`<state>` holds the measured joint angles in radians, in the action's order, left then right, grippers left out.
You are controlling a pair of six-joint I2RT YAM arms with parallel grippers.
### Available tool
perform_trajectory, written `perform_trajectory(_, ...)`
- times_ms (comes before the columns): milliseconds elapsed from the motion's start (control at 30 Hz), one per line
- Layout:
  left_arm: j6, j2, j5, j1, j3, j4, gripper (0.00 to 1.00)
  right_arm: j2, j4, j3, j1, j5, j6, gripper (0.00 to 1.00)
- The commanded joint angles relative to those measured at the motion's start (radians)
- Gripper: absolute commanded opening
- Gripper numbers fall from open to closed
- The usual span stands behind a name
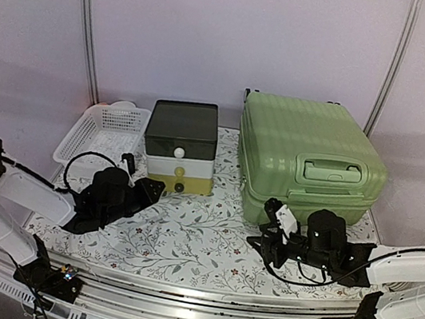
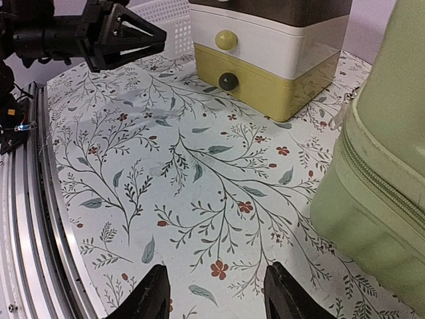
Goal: Open, take out, and arrange the luggage
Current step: Move the storage box to the corner of the board.
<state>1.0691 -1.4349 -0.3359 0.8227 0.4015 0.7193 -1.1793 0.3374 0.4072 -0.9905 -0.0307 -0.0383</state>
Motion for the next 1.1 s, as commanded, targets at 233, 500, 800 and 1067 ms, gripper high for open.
perform_trajectory(233, -0.152, 0.193, -0.218, 0.15, 0.043, -0.519, 0.26, 0.046, -0.067, -0.011, 0.021, 0.009, -0.041, 0.49)
perform_trajectory(500, -0.791, 0.002, -0.147, 0.206, 0.291, -0.681, 0.36, 0.115, -0.274, 0.046, 0.024, 0.032, -0.146, 0.5)
perform_trajectory(800, -1.084, -0.29, -0.27, 0.221, 0.539, -0.911, 0.39, 0.218, -0.396, 0.079, 0.023, 0.032, -0.182, 0.52)
perform_trajectory(1067, -1.365, -0.57, -0.566, 0.225, 0.641, -0.811, 0.29, 0.248, -0.388, 0.072, 0.023, 0.01, -0.181, 0.52)
